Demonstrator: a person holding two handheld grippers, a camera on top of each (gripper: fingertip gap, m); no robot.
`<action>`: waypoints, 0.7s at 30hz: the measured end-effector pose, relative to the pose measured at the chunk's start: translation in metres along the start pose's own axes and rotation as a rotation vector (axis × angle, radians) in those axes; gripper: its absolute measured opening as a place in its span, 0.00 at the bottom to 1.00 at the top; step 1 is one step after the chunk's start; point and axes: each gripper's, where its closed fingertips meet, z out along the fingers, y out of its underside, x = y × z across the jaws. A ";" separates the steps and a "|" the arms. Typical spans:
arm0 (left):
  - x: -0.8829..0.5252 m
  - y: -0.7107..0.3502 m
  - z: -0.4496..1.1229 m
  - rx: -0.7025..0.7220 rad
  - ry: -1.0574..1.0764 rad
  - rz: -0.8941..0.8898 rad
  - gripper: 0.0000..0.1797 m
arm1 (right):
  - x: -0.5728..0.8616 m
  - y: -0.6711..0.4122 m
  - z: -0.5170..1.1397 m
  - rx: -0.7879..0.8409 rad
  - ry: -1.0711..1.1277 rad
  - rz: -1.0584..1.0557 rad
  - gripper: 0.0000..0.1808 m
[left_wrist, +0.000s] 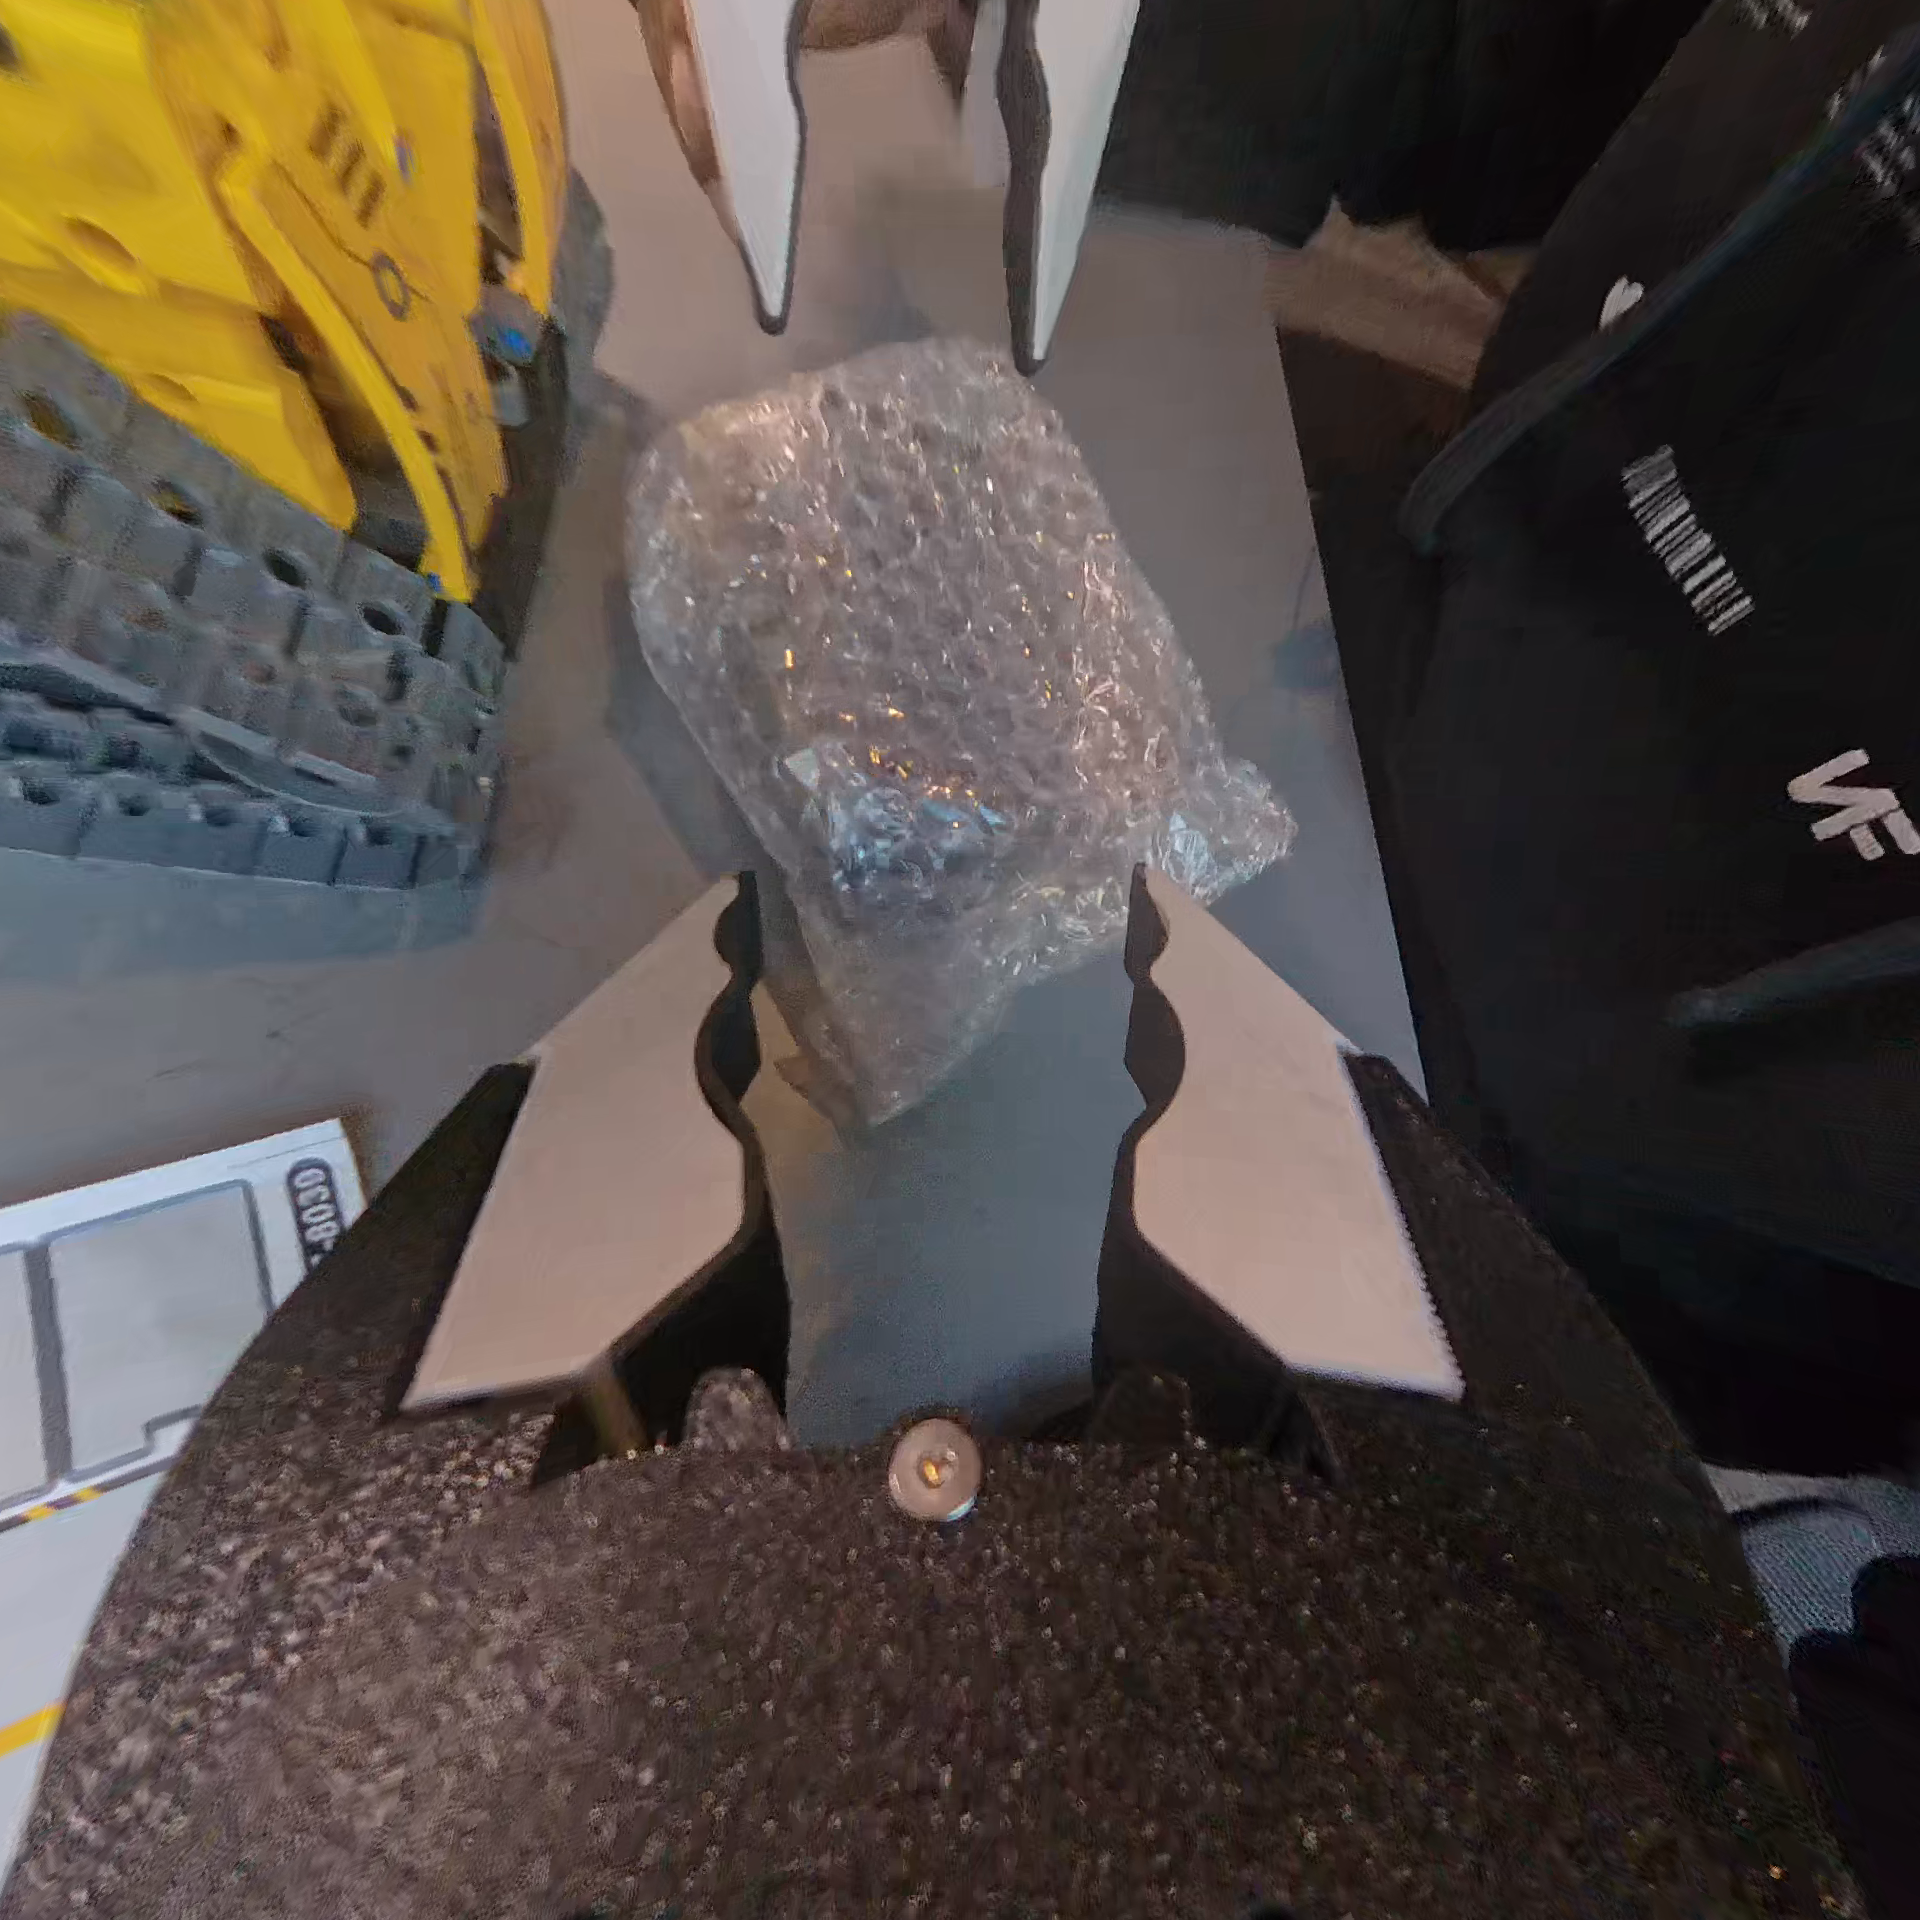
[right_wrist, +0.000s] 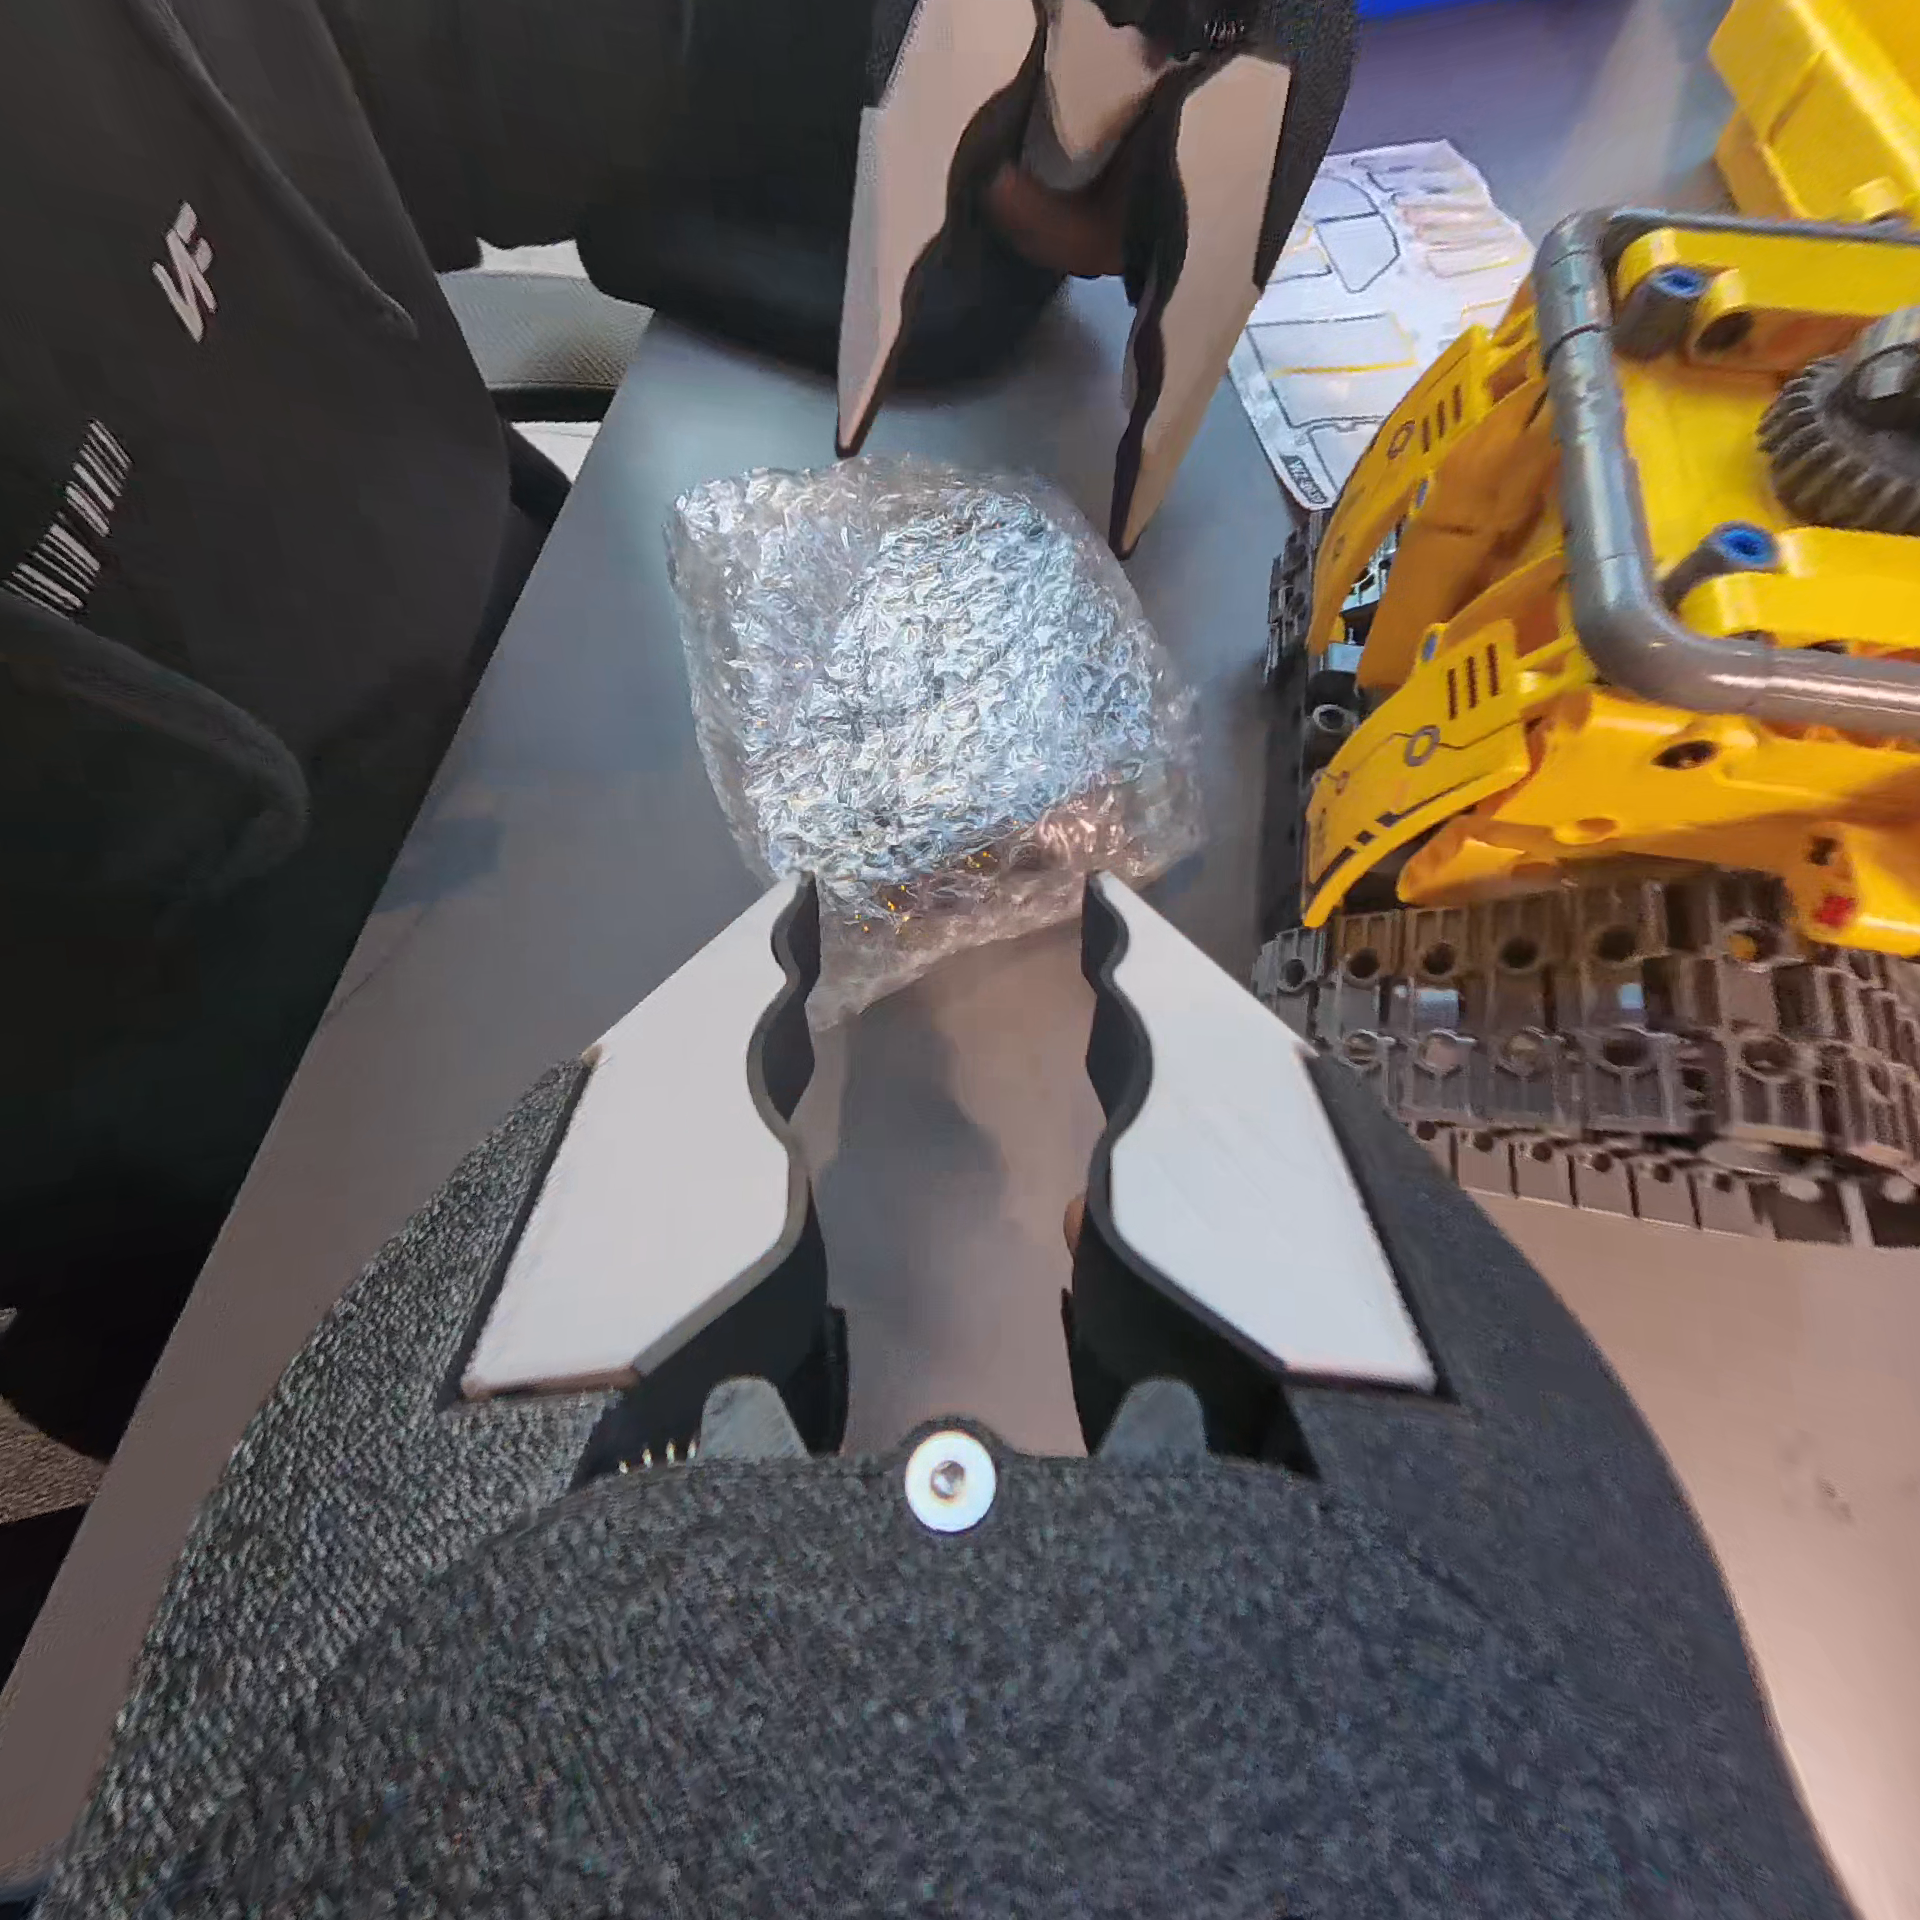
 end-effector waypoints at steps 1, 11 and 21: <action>0.005 0.005 0.004 -0.039 0.023 0.014 0.37 | -0.002 0.003 0.006 -0.018 -0.010 0.003 0.28; 0.008 0.003 -0.006 -0.015 -0.015 0.056 0.14 | 0.001 0.026 0.007 -0.131 0.003 -0.029 0.03; 0.032 -0.033 -0.019 0.162 -0.003 0.214 0.01 | 0.023 0.029 0.004 -0.095 0.062 0.045 0.03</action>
